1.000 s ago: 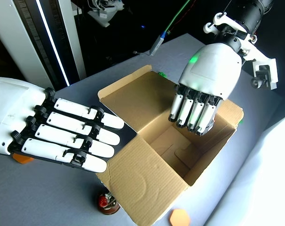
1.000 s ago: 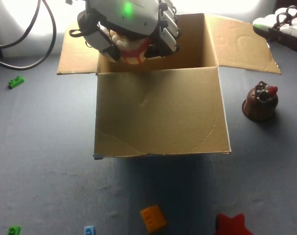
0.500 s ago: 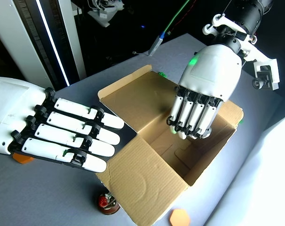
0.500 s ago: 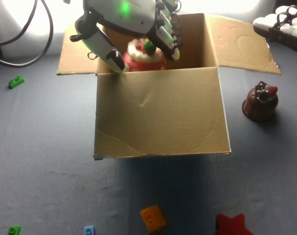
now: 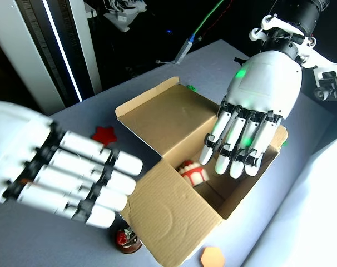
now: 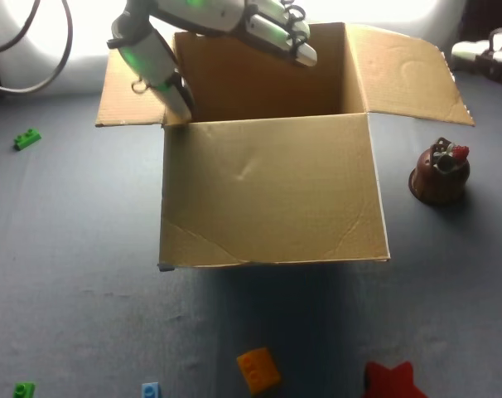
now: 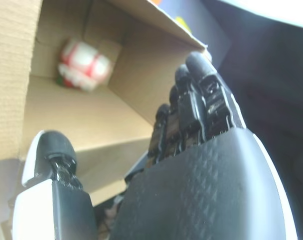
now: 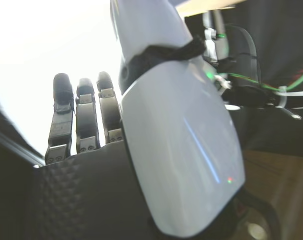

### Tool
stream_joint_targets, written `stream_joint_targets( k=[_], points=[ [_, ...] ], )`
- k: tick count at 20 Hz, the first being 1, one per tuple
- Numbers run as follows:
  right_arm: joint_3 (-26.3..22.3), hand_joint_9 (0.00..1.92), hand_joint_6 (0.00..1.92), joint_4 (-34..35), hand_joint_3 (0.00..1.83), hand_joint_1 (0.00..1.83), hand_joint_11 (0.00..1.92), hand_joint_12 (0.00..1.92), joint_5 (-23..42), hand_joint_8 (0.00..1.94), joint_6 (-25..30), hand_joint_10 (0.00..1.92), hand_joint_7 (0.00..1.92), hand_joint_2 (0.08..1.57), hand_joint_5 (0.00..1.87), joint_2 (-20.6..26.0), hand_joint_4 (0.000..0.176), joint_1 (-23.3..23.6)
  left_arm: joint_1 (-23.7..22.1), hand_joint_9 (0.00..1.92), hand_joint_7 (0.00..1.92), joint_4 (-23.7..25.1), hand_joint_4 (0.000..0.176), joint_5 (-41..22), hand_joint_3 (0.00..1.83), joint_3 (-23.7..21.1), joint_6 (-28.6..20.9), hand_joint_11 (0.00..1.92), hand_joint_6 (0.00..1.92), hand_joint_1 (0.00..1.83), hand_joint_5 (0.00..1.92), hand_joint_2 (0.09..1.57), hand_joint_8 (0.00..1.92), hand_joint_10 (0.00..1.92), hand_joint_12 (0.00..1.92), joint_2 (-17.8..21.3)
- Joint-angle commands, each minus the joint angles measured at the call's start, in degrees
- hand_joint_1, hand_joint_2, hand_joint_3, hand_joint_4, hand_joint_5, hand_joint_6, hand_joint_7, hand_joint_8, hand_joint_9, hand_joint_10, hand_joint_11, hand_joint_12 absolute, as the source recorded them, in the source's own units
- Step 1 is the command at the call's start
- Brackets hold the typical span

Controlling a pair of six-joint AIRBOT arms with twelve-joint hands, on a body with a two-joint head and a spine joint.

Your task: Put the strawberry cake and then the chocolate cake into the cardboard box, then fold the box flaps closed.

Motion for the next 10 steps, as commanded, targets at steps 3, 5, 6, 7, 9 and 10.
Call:
stream_joint_targets(
  k=[3, 5, 6, 7, 9, 10],
  points=[
    [4.1, 0.09, 0.01, 8.4, 0.00, 1.21, 0.00, 0.56, -5.5, 0.00, 5.3, 0.01, 0.09, 1.04, 0.07, -1.7, 0.016, 2.2, -2.2, 0.29, 0.16, -1.7, 0.051, 2.5, 0.01, 2.0, 0.7, 0.00, 0.01, 0.51, 0.08, 1.07, 0.01, 0.02, 1.06, 0.1],
    [5.8, 0.09, 0.00, 12.5, 0.00, 1.20, 0.00, 0.56, -9.0, 0.00, 5.2, 0.00, 0.08, 1.05, 0.05, -2.6, 0.017, 2.6, -2.8, 0.29, 0.16, -1.6, 0.049, 1.9, 0.01, 2.8, 0.7, 0.00, 0.01, 0.50, 0.08, 1.08, 0.01, 0.01, 1.05, 0.1],
    [6.5, 0.07, 0.00, 14.4, 0.00, 1.21, 0.00, 0.50, -9.5, 0.00, 4.8, 0.00, 0.07, 1.06, 0.04, -2.9, 0.017, 2.5, -3.1, 0.29, 0.16, -1.6, 0.054, 1.7, 0.01, 3.2, 0.6, 0.00, 0.01, 0.49, 0.08, 1.08, 0.00, 0.01, 1.06, 0.5],
    [6.8, 0.09, 0.00, 14.8, 0.00, 1.22, 0.00, 0.58, -8.2, 0.00, 4.8, 0.01, 0.09, 1.05, 0.05, -3.2, 0.018, 2.1, -3.3, 0.29, 0.16, -1.6, 0.054, 1.2, 0.01, 3.6, -0.5, 0.00, 0.01, 0.47, 0.08, 1.09, 0.00, 0.01, 1.05, 1.4],
    [6.9, 0.10, 0.01, 14.9, 0.00, 1.21, 0.00, 0.65, -5.8, 0.00, 4.7, 0.01, 0.09, 1.05, 0.06, -3.7, 0.016, 1.2, -3.5, 0.29, 0.17, -1.6, 0.053, 0.2, 0.01, 4.1, -1.8, 0.00, 0.00, 0.42, 0.08, 1.10, 0.00, 0.01, 1.04, 2.6],
    [7.2, 0.10, 0.01, 14.9, 0.00, 1.22, 0.00, 0.66, -4.5, 0.00, 4.1, 0.01, 0.08, 1.05, 0.06, -4.2, 0.015, 0.9, -3.6, 0.28, 0.16, -1.7, 0.054, -0.3, 0.01, 4.4, -2.6, 0.00, 0.00, 0.40, 0.08, 1.11, 0.00, 0.01, 1.03, 3.5]
  ],
)
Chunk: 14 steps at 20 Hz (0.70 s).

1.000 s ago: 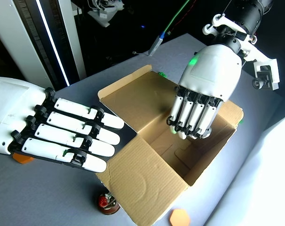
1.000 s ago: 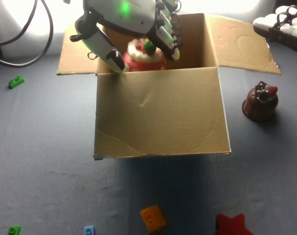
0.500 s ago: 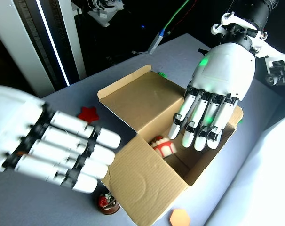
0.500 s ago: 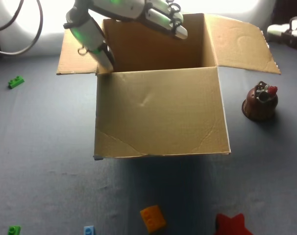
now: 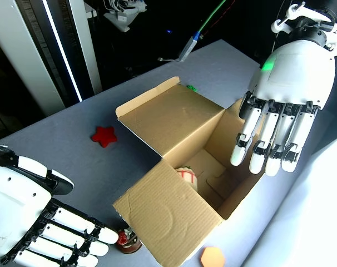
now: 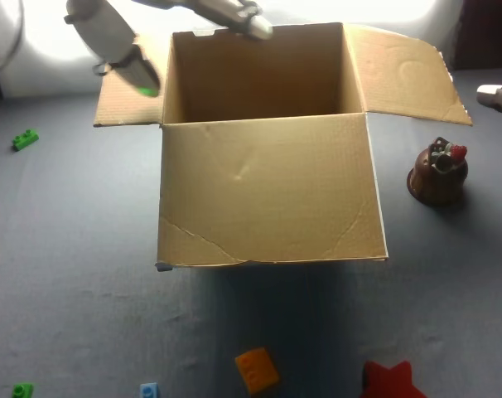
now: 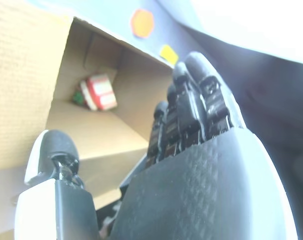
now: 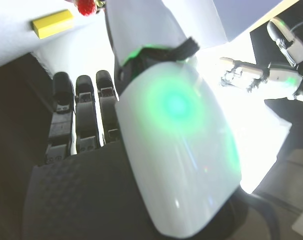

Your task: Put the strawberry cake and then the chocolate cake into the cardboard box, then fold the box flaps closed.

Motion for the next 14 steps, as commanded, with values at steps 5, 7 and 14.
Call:
stream_joint_targets(
  k=[5, 7, 14],
  points=[
    [3.0, 0.08, 0.00, 0.4, 0.00, 1.29, 0.00, 0.49, 8.9, 0.00, -0.4, 0.00, 0.06, 1.02, 0.04, -2.5, 0.000, 0.1, -1.3, 0.30, 0.19, -4.0, 0.056, -1.7, 0.01, 1.0, -5.6, 0.00, 0.01, 0.35, 0.11, 1.12, 0.01, 0.01, 1.02, 6.1],
    [4.9, 0.08, 0.01, 1.5, 0.00, 1.32, 0.00, 0.46, 9.5, 0.00, -0.5, 0.00, 0.06, 1.01, 0.06, -3.9, 0.006, -0.5, -1.3, 0.28, 0.17, -5.2, 0.058, -4.6, 0.01, 1.3, -7.9, 0.00, 0.01, 0.31, 0.10, 1.13, 0.00, 0.00, 1.01, 8.0],
    [10.0, 0.05, 0.00, 2.0, 0.00, 1.31, 0.00, 0.31, 12.0, 0.01, -1.4, 0.01, 0.04, 1.01, 0.05, -9.0, 0.005, -3.4, -2.0, 0.29, 0.19, -7.2, 0.046, -13.5, 0.00, 3.5, -16.0, 0.00, 0.00, 0.26, 0.13, 1.15, 0.00, 0.00, 1.02, 13.5]
  ],
)
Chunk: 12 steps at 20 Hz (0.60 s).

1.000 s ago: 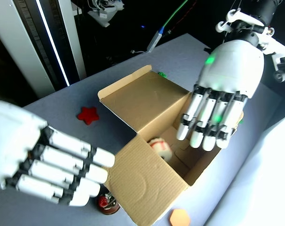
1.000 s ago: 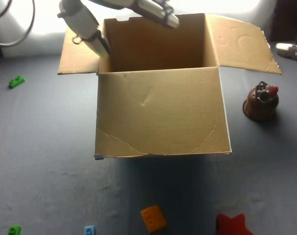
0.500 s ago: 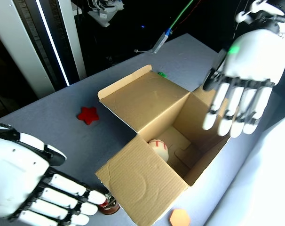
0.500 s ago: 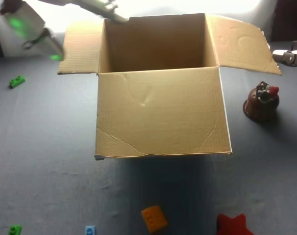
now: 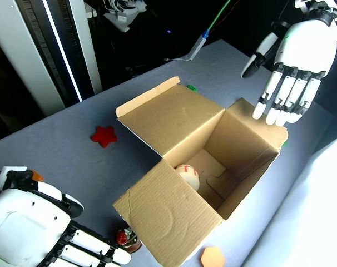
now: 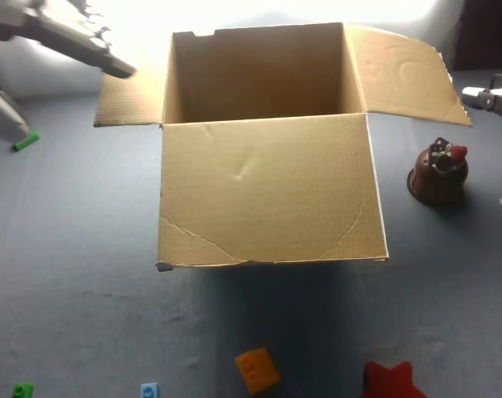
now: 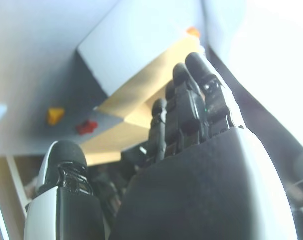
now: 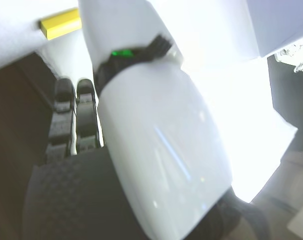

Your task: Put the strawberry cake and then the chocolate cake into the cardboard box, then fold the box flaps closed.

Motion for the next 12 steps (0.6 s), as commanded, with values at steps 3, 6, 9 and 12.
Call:
stream_joint_targets(
  k=[3, 6, 9, 12],
  points=[
    [2.7, 0.04, 0.01, -0.1, 0.00, 1.32, 0.00, 0.28, 7.4, 0.00, -0.5, 0.00, 0.05, 1.02, 0.04, -2.2, 0.000, -0.6, -0.8, 0.29, 0.19, -4.7, 0.046, 0.9, 0.01, 0.4, -0.1, 0.00, 0.00, 0.20, 0.13, 1.16, 0.00, 0.00, 1.00, 3.0],
    [5.2, 0.06, 0.00, -0.1, 0.00, 1.26, 0.00, 0.30, 7.5, 0.00, -0.9, 0.01, 0.05, 1.03, 0.04, -5.0, 0.003, -0.8, -0.3, 0.29, 0.19, -5.0, 0.047, 3.7, 0.01, -0.6, -0.1, 0.00, 0.00, 0.18, 0.14, 1.18, 0.00, 0.00, 0.97, 5.3],
    [8.4, 0.09, 0.01, -0.1, 0.00, 1.32, 0.00, 0.36, 7.5, 0.00, -0.9, 0.01, 0.07, 1.00, 0.06, -8.4, 0.011, -1.0, 0.9, 0.31, 0.21, -7.9, 0.041, 4.3, 0.01, -2.2, -0.1, 0.00, 0.00, 0.12, 0.15, 1.20, 0.00, 0.01, 1.00, 7.4],
    [10.6, 0.08, 0.00, -0.1, 0.00, 1.30, 0.00, 0.39, 7.6, 0.00, -1.1, 0.00, 0.06, 1.01, 0.05, -11.1, 0.004, -1.1, 4.7, 0.30, 0.19, -8.2, 0.051, 4.6, 0.00, -3.9, -0.1, 0.00, 0.00, 0.13, 0.14, 1.19, 0.00, 0.00, 1.00, 8.8]
  ],
)
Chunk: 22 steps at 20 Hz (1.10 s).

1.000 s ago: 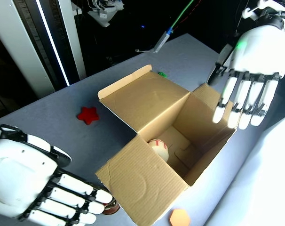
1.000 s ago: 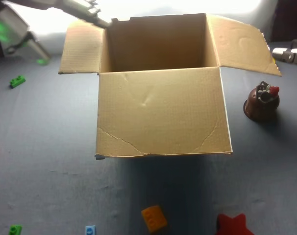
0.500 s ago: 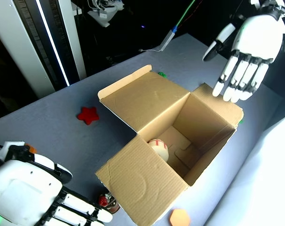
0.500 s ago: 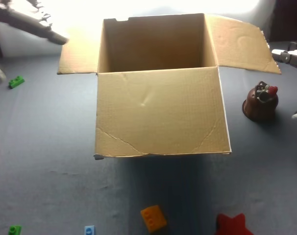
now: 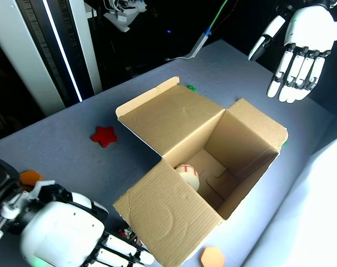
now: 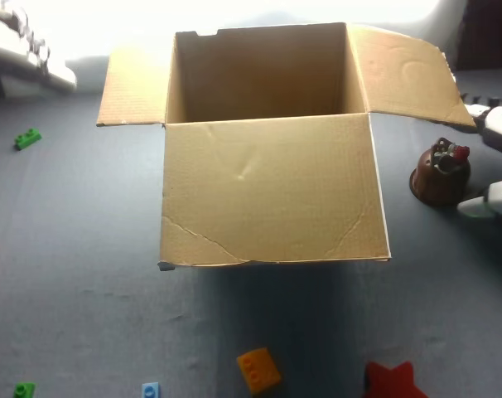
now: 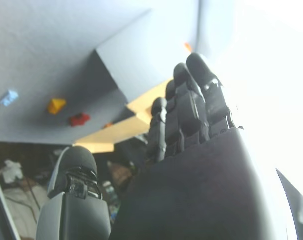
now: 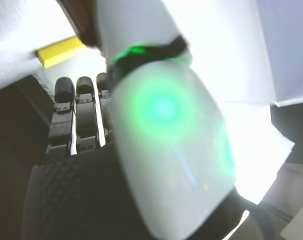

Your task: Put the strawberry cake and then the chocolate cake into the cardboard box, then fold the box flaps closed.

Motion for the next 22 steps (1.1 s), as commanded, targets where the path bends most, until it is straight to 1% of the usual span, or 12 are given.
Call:
stream_joint_targets(
  k=[1, 3, 4, 6, 9, 12, 13, 15, 18, 19, 20, 22],
  points=[
    [0.6, 0.07, 0.00, -0.2, 0.00, 1.28, 0.00, 0.34, 6.3, 0.00, 0.0, 0.00, 0.05, 1.01, 0.04, 0.4, 0.006, 0.2, 0.1, 0.29, 0.19, -4.1, 0.052, 1.3, 0.00, -0.2, 0.1, 0.00, 0.00, 0.14, 0.13, 1.19, 0.00, 0.00, 0.99, 1.3],
    [1.5, 0.06, 0.00, -0.2, 0.00, 1.30, 0.00, 0.23, 6.3, 0.00, -0.1, 0.00, 0.04, 1.01, 0.04, -0.8, 0.008, 0.2, 4.0, 0.32, 0.20, -4.3, 0.049, 3.3, 0.00, -3.0, 1.8, 0.00, 0.00, 0.17, 0.15, 1.18, 0.00, 0.01, 1.03, 2.9],
    [1.8, 0.06, 0.00, -0.2, 0.00, 1.32, 0.00, 0.29, 6.3, 0.00, -0.2, 0.00, 0.04, 1.00, 0.05, -1.3, 0.005, 0.2, 6.0, 0.32, 0.20, -6.2, 0.050, 3.9, 0.00, -3.8, 3.1, 0.00, 0.00, 0.18, 0.14, 1.17, 0.00, 0.01, 1.03, 3.3],
    [1.9, 0.07, 0.00, -0.8, 0.00, 1.31, 0.00, 0.35, 6.3, 0.00, -0.2, 0.00, 0.04, 0.99, 0.04, -1.9, 0.006, 0.3, 7.2, 0.32, 0.20, -8.8, 0.053, 4.9, 0.00, -3.4, 4.5, 0.00, 0.00, 0.18, 0.14, 1.17, 0.00, 0.01, 1.03, 3.3],
    [2.2, 0.08, 0.00, -1.5, 0.00, 1.29, 0.00, 0.34, 6.8, 0.01, -0.2, 0.01, 0.05, 1.01, 0.04, -2.5, 0.007, 0.4, 7.7, 0.33, 0.20, -9.4, 0.055, 5.7, 0.00, -2.4, 4.8, 0.00, 0.00, 0.19, 0.14, 1.17, 0.00, 0.01, 1.03, 2.9],
    [2.3, 0.09, 0.00, -1.6, 0.00, 1.30, 0.00, 0.41, 7.3, 0.00, -0.5, 0.01, 0.06, 1.01, 0.04, -2.6, 0.006, 0.6, 11.2, 0.32, 0.19, -11.5, 0.052, 5.9, 0.00, -2.3, 5.4, 0.00, 0.00, 0.21, 0.14, 1.17, 0.00, 0.00, 1.03, 2.9],
    [2.5, 0.09, 0.00, -1.6, 0.00, 1.30, 0.00, 0.44, 7.3, 0.00, -0.5, 0.01, 0.07, 1.01, 0.04, -2.7, 0.007, 0.6, 12.4, 0.32, 0.19, -12.6, 0.054, 6.1, 0.00, -2.2, 5.7, 0.00, 0.00, 0.20, 0.14, 1.17, 0.00, 0.00, 1.03, 2.8],
    [2.7, 0.14, 0.01, -1.6, 0.01, 1.30, 0.00, 0.58, 7.3, 0.01, -0.5, 0.02, 0.14, 1.02, 0.06, -2.7, 0.000, 0.5, 13.4, 0.33, 0.19, -13.8, 0.053, 7.4, 0.00, -2.1, 6.0, 0.00, 0.00, 0.19, 0.14, 1.17, 0.00, 0.01, 1.03, 2.4],
    [2.8, 0.22, 0.01, -1.6, 0.00, 1.29, 0.00, 0.76, 7.6, 0.01, -0.6, 0.03, 0.19, 1.01, 0.08, -2.7, 0.000, 0.5, 14.3, 0.33, 0.20, -16.3, 0.050, 8.6, 0.00, -2.7, 6.3, 0.00, 0.00, 0.20, 0.14, 1.17, 0.00, 0.00, 1.05, 2.1],
    [2.9, 0.23, 0.01, -1.6, 0.00, 1.29, 0.00, 0.79, 7.6, 0.01, -0.6, 0.03, 0.20, 1.01, 0.11, -2.7, 0.000, 0.5, 14.5, 0.32, 0.19, -17.2, 0.053, 8.9, 0.00, -3.3, 6.4, 0.00, 0.00, 0.18, 0.14, 1.17, 0.00, 0.00, 1.05, 2.1],
    [3.0, 0.25, 0.02, -1.6, 0.00, 1.30, 0.00, 0.84, 7.6, 0.01, -0.6, 0.04, 0.23, 1.01, 0.14, -2.7, 0.000, 0.4, 14.7, 0.34, 0.20, -17.6, 0.048, 9.1, 0.00, -3.8, 6.5, 0.00, 0.01, 0.17, 0.15, 1.18, 0.00, 0.01, 1.07, 2.1],
    [3.2, 0.33, 0.05, -1.6, 0.01, 1.28, 0.00, 0.98, 7.7, 0.03, -0.6, 0.06, 0.35, 1.03, 0.27, -2.7, 0.000, 0.4, 16.2, 0.34, 0.21, -18.8, 0.050, 9.8, 0.00, -4.8, 7.1, 0.00, 0.01, 0.20, 0.16, 1.17, 0.00, 0.01, 1.07, 2.1]
  ],
)
